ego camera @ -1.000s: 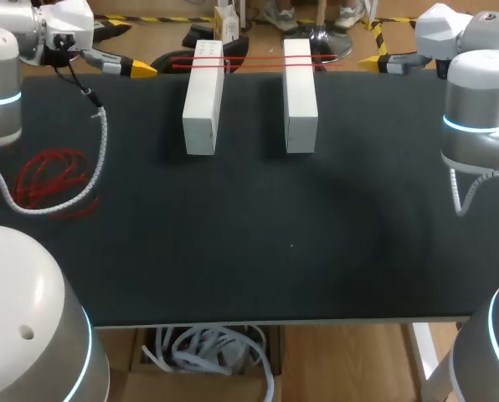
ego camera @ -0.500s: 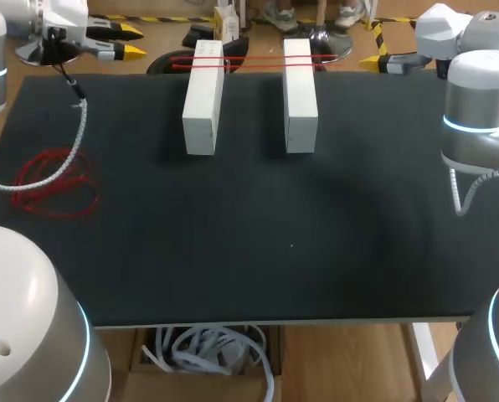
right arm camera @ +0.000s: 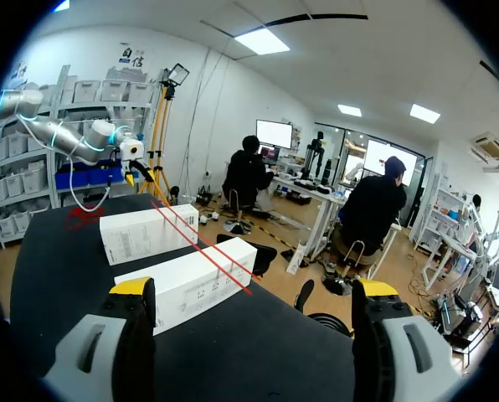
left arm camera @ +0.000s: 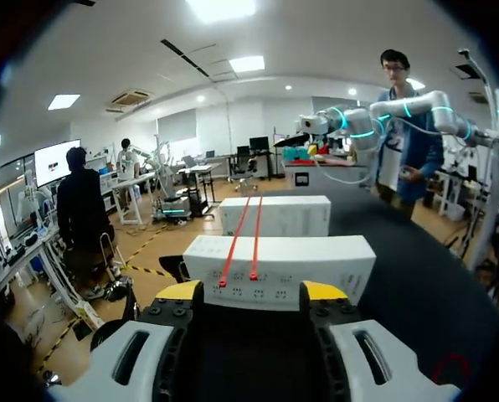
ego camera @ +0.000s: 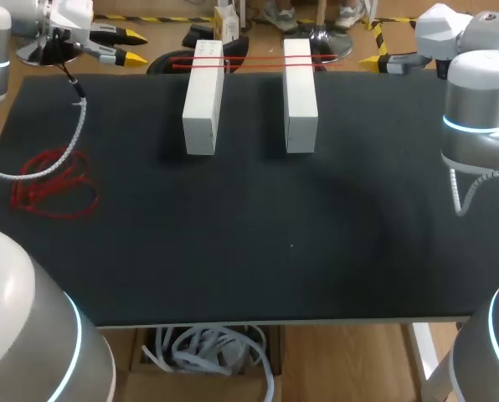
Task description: Grab the tape and strap the tape.
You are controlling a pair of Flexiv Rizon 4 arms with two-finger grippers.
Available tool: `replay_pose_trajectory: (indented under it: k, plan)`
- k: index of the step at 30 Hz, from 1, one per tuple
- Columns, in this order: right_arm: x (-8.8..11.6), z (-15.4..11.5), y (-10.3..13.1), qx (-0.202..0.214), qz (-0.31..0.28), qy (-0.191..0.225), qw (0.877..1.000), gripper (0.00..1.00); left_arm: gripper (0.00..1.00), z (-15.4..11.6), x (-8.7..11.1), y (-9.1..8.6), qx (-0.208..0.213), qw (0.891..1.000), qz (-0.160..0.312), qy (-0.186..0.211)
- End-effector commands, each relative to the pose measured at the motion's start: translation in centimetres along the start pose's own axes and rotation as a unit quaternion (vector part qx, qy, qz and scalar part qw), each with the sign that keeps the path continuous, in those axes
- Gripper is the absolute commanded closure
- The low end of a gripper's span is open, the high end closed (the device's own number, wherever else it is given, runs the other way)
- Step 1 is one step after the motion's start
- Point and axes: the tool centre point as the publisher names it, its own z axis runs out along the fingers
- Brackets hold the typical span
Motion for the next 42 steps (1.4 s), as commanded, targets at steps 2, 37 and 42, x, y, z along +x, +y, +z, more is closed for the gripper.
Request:
replay_pose_trajectory:
  k: [2,37,42]
  plan:
    - [0.0,-0.1,0.0,0.001,0.000,0.001,1.000,0.00,0.56,1.2,-1.0,1.0,0.013,0.987,0.000,0.159]
    - [0.0,-0.1,0.0,0.001,0.000,0.001,1.000,0.00,0.83,5.6,-0.6,2.0,0.041,0.977,-0.006,0.211]
    - [0.0,-0.1,0.0,0.001,0.000,0.001,1.000,0.00,0.78,6.1,-0.6,1.9,0.043,0.976,-0.004,0.215]
